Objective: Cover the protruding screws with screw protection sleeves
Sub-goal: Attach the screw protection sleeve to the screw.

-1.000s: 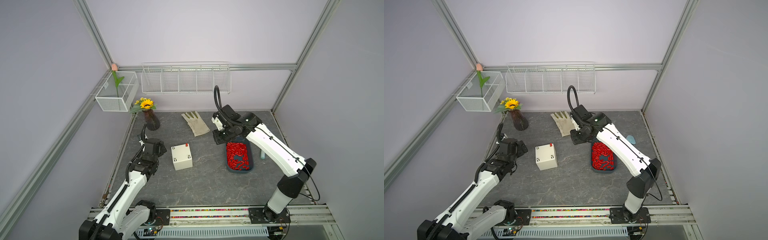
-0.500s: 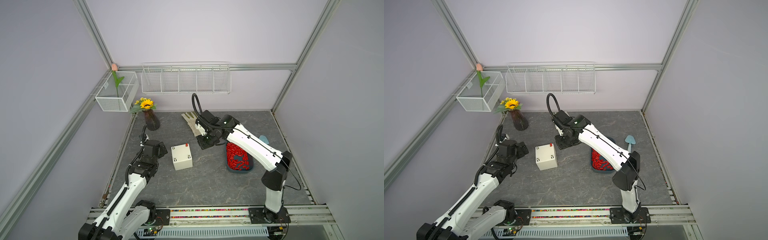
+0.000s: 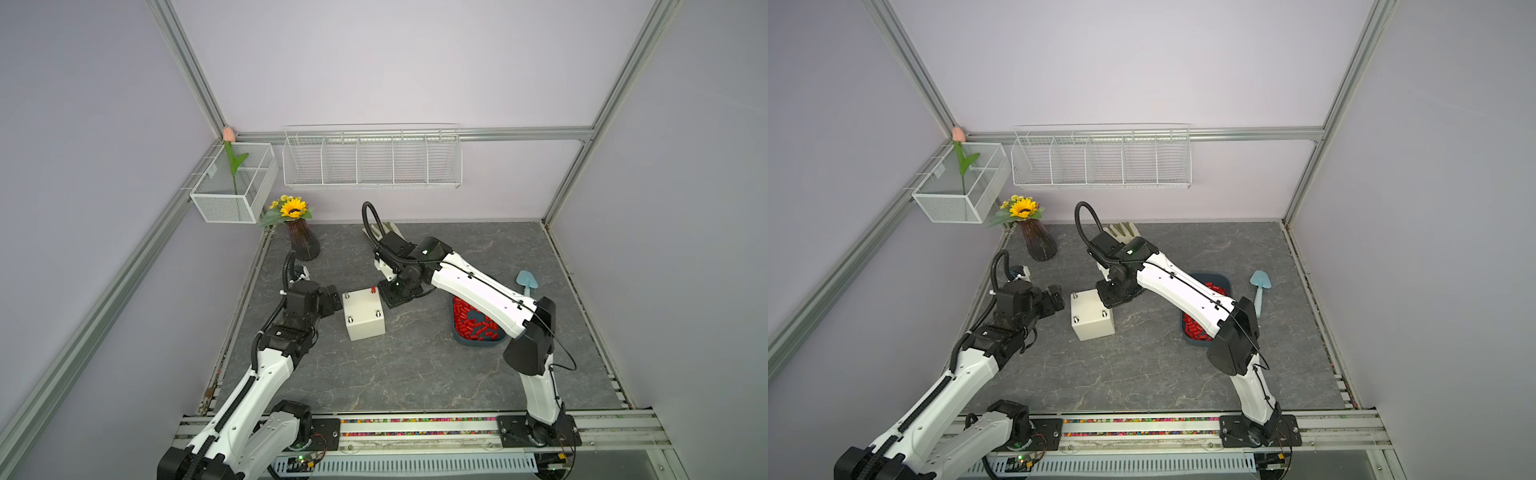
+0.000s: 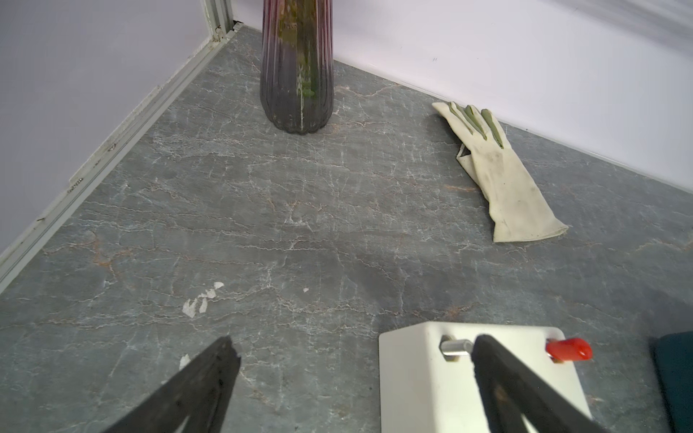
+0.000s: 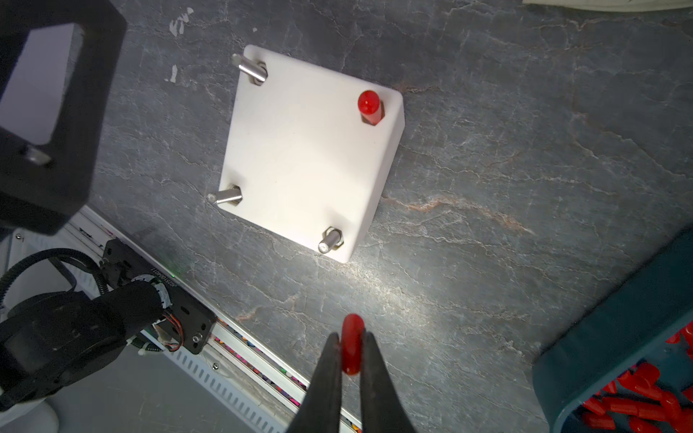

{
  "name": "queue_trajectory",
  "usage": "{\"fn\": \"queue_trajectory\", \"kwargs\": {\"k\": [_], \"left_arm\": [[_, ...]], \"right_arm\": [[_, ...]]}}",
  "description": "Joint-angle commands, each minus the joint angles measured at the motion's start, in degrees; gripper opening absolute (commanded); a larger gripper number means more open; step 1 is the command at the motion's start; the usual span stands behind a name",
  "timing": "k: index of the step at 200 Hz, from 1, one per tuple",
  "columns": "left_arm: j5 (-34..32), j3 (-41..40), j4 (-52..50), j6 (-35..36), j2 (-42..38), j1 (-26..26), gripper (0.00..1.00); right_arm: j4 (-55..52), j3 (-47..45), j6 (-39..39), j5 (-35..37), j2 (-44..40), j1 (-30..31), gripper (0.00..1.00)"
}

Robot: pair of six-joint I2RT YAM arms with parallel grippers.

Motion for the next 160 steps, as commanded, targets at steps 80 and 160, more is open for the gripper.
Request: {"fn": "queue_trajectory", "kwargs": {"k": [80,160], "left_arm": [[1.30,-0.72,1.28,1.02,-0.63,0.32,0.99],[0.76,-0.78,1.06,0.98,-1.04,0.33,0.99]], "right_arm": [[-0.73,3.79,1.26,-3.25,5.28,1.22,0.13],[-0.48,5.14,0.91,-3.71,7.45,1.17,0.13]]}}
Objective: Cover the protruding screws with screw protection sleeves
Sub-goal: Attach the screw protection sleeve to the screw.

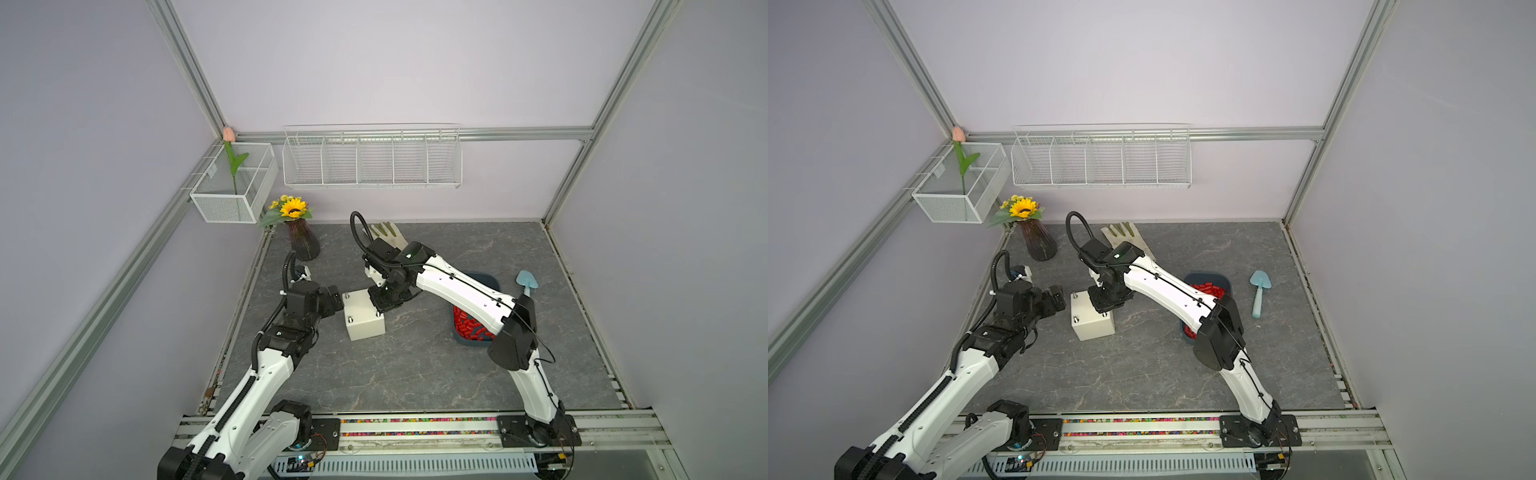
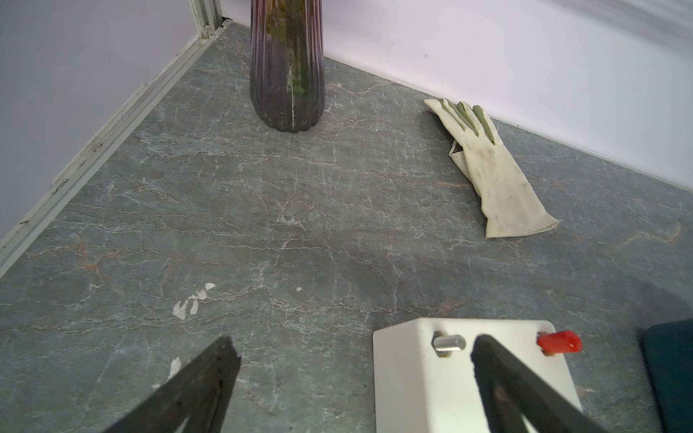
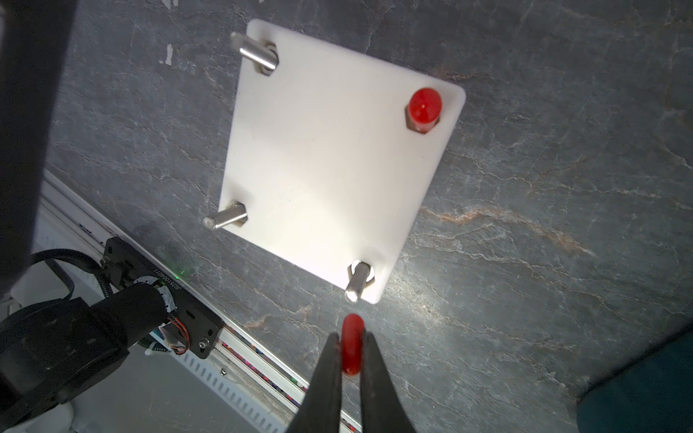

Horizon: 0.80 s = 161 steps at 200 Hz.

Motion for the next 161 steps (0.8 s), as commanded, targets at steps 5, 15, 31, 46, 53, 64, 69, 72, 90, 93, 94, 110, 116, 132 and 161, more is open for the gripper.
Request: {"fn": "queue_trajectory", "kwargs": {"k": [5,15,31,46,53,64,69,72,90,93,94,110,116,132,161], "left_arm": [[-0.17,-0.59,0.62,0.73,-1.10,0.32,0.99],[-0.27,-0.63,0.58,0.75,-1.19,0.32,0.99],[-0.41,-0.72,0.71,0.76,-1.32,0.34,0.99],[-0.52,-0.72,0.73,0.75,-1.32,0.35,0.99],[-0.54,-0.72,0.68,0.66,-1.31,0.32,0.99],[-0.58,-0.76,0.67,0.74,-1.34,0.32,0.99],[-0.56,-0.72,0.67,0.74,-1.38,0.32,0.99],[-0.69,-0.72,0.67,0.69,-1.43,0.32,0.99],[-0.74,-0.72,0.62,0.74,-1.56,0.32,0.99],[-0.79,-0.74,0.59,0.74,-1.53,0.32,0.99],[-0.84,-0.77,0.58,0.77,-1.59,0.32,0.99],[-0.97,-0.79,0.49,0.72,-1.80,0.32,0.99],[-0.99,-0.80,0.51,0.79,-1.86,0.32,0.99],[-1.10,-0.89,0.42,0.75,-2.00,0.32,0.99],[-1.37,-0.98,0.41,0.72,-2.26,0.32,0.99]], "right_arm": [[-0.58,1.30,0.38,-0.87,1.24,0.27,0.13],[-0.58,1.47,0.36,-0.93,1.49,0.23,0.13],[-0.57,1.64,0.41,-0.92,1.91,0.14,0.13],[-0.53,1.74,0.36,-1.16,2.13,0.12,0.13],[-0.52,1.80,0.36,-1.19,2.24,0.15,0.13],[-0.60,1.81,0.36,-1.22,2.33,0.05,0.13],[-0.61,1.83,0.41,-1.22,2.44,0.01,0.13],[-0.64,1.83,0.37,-1.22,2.42,0.02,0.13],[-0.75,1.83,0.30,-1.22,2.46,0.02,0.13],[-0.72,1.83,0.32,-1.22,2.46,0.04,0.13],[-0.74,1.83,0.25,-1.22,2.51,0.03,0.13],[-0.66,1.83,0.17,-1.29,2.49,-0.03,0.13],[-0.66,1.83,0.19,-1.31,2.57,0.00,0.13],[-0.58,1.83,0.13,-1.47,2.72,-0.07,0.13],[-0.52,1.83,0.10,-1.57,2.79,-0.16,0.13]]}}
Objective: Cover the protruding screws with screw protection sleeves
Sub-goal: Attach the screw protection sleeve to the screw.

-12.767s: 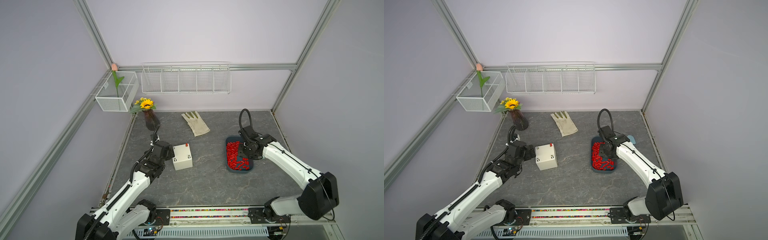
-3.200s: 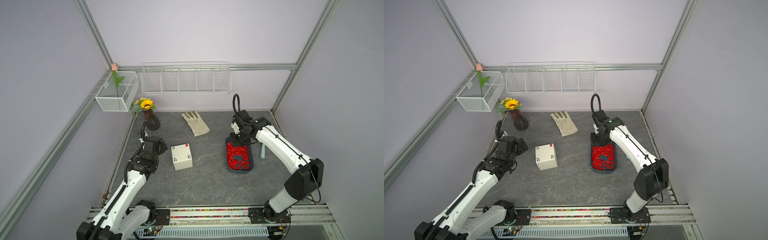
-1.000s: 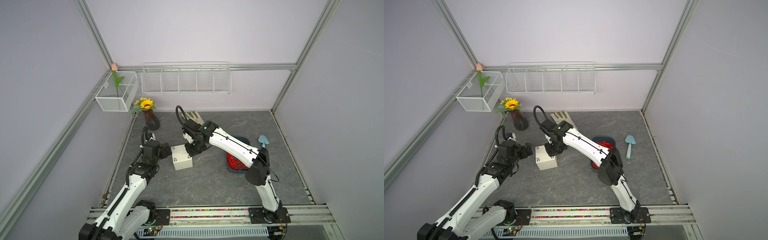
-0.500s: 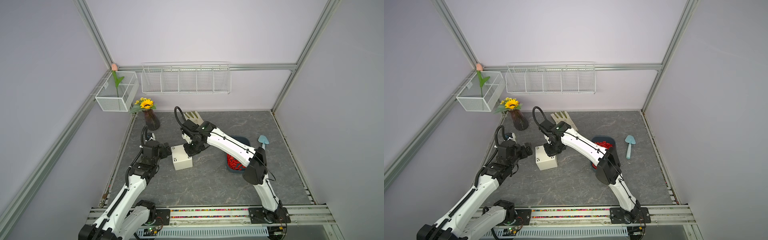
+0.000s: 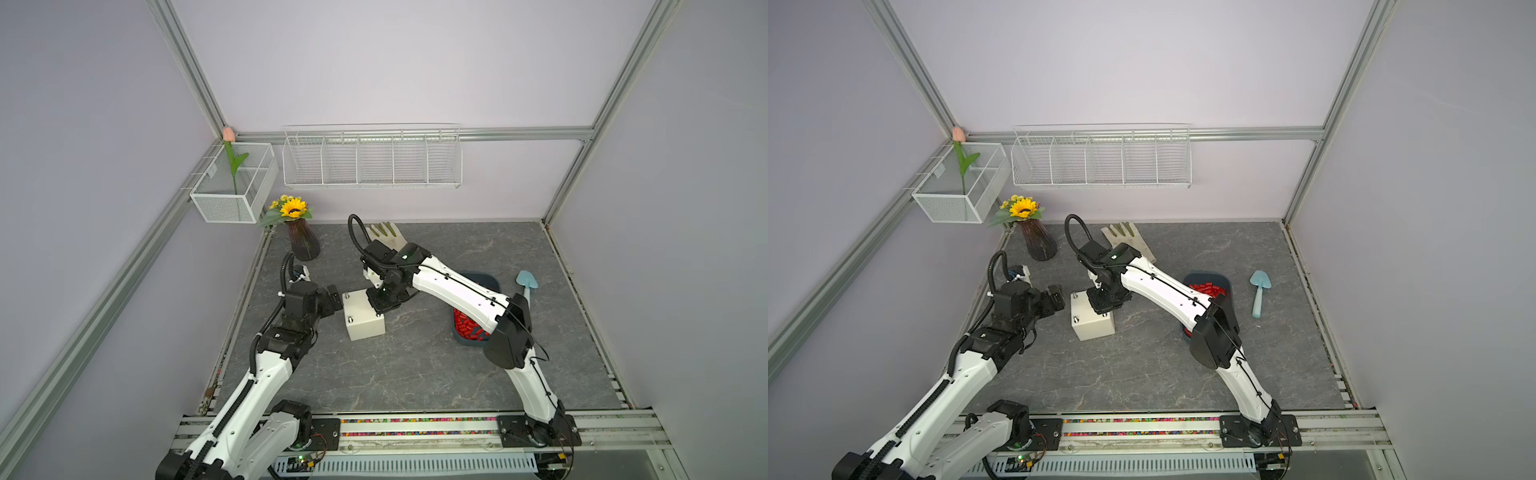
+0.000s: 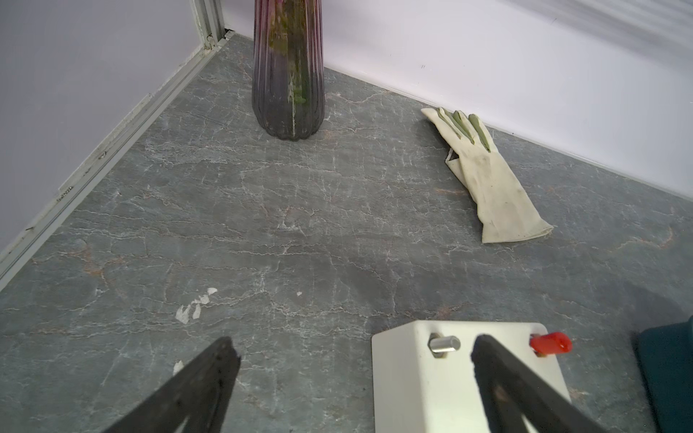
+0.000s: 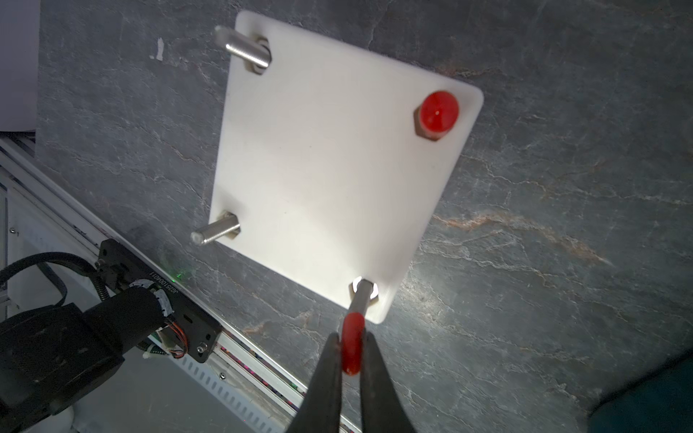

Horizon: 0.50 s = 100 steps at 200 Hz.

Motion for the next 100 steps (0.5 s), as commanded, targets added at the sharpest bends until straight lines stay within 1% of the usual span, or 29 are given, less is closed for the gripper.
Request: {"fn": "queue_trajectory", "kwargs": {"k": [1,100], "left_arm": [[-0.98,-0.94,0.45,0.48,-0.93,0.32,0.99],[-1.18,-1.10,0.45,0.51,-1.17,0.36,0.99]], "right_arm": [[-0.55,1.08,0.12,-0.89,1.00,-0.14,0.13],[-0.27,1.17,0.21,-1.21,1.35,-0.46,0.13]]}}
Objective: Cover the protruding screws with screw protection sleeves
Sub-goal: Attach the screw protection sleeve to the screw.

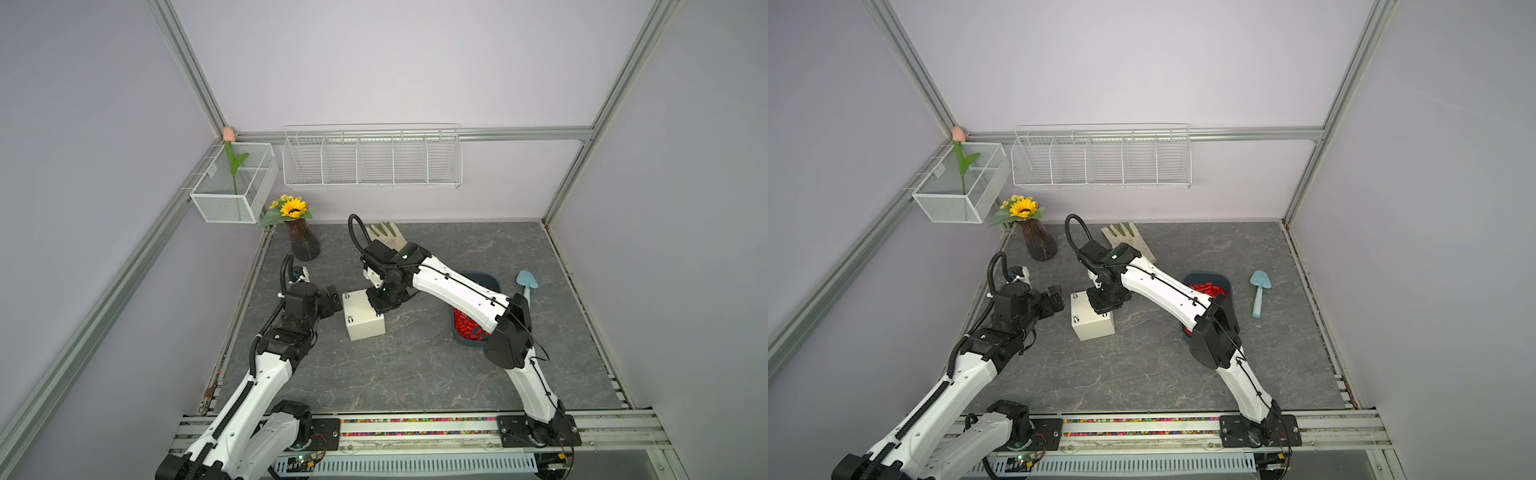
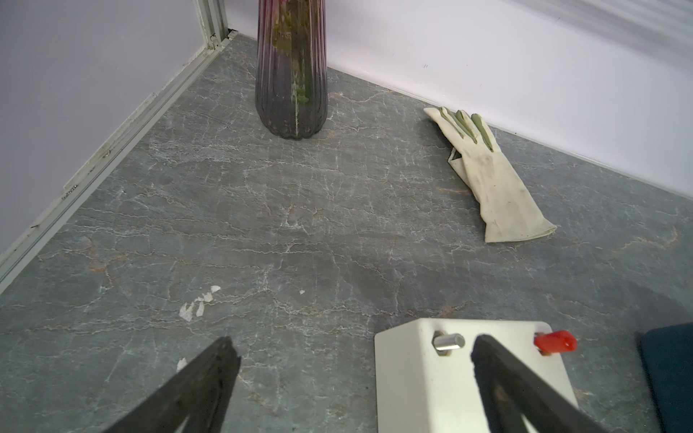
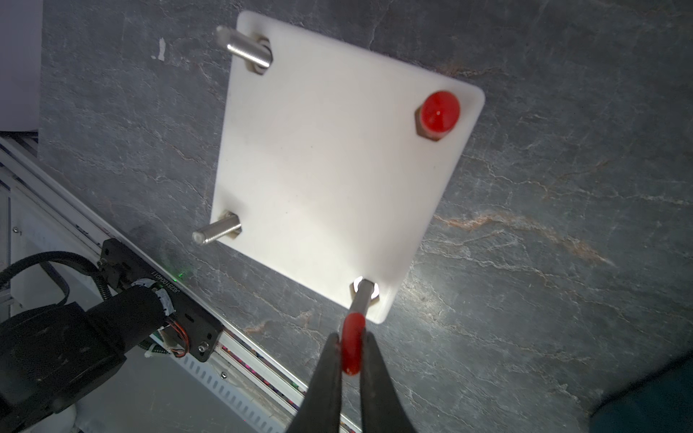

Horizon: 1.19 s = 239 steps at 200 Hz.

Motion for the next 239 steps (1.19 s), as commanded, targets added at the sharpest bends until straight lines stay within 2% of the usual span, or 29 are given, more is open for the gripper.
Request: {"fn": "queue_trajectory", "kwargs": {"k": [1,239], "left_arm": [[-0.92,-0.58,0.45,0.52,-0.73,0.34,0.99],[-1.83,-1.29,0.60,0.51,-1.76,0.32,0.99]], "right_arm": [[-0.27,1.13,0.21,-0.90,1.27,-0.39,0.13],[-1.94,3.32,-0.06,-1.34,3.06,-0.57,0.14]]}}
